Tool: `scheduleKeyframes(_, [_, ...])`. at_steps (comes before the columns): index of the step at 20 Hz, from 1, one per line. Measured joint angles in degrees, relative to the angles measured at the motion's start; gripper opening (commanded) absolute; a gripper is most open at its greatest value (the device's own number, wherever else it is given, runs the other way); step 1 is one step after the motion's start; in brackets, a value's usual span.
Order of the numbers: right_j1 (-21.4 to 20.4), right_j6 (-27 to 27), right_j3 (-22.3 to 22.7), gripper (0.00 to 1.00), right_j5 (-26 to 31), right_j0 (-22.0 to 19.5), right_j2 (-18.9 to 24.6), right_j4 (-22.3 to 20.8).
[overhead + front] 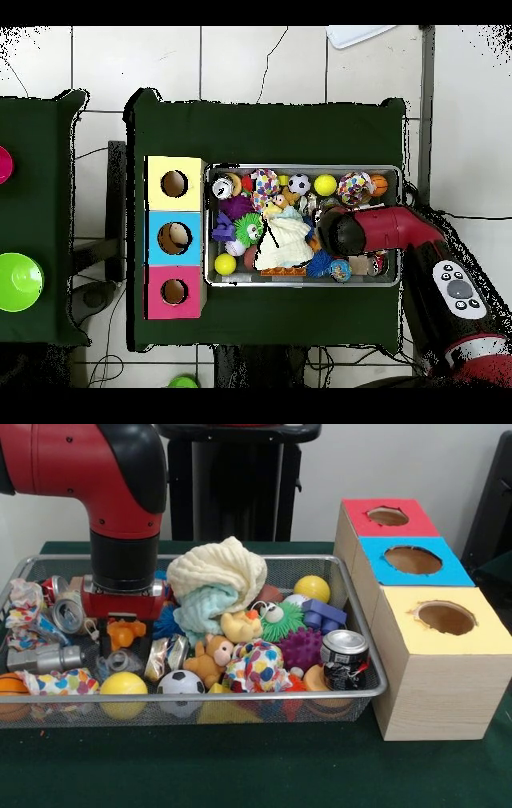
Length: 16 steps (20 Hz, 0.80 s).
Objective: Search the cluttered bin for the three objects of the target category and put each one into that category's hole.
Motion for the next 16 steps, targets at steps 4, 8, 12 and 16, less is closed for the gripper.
scheduleKeyframes(4, [-0.12,0.0,0.0,0.0,-0.73,0.19,-0.22,-0.04])
scheduleKeyframes(8, [-0.54,0.0,0.03,0.0,-1.47,0.49,-0.26,-0.07])
scheduleKeyframes(12, [-0.57,0.0,0.1,0.0,-1.51,0.67,-0.4,-0.12])
scheduleKeyframes(16, [-0.57,0.0,0.11,0.0,-1.53,0.71,-0.46,-0.12])
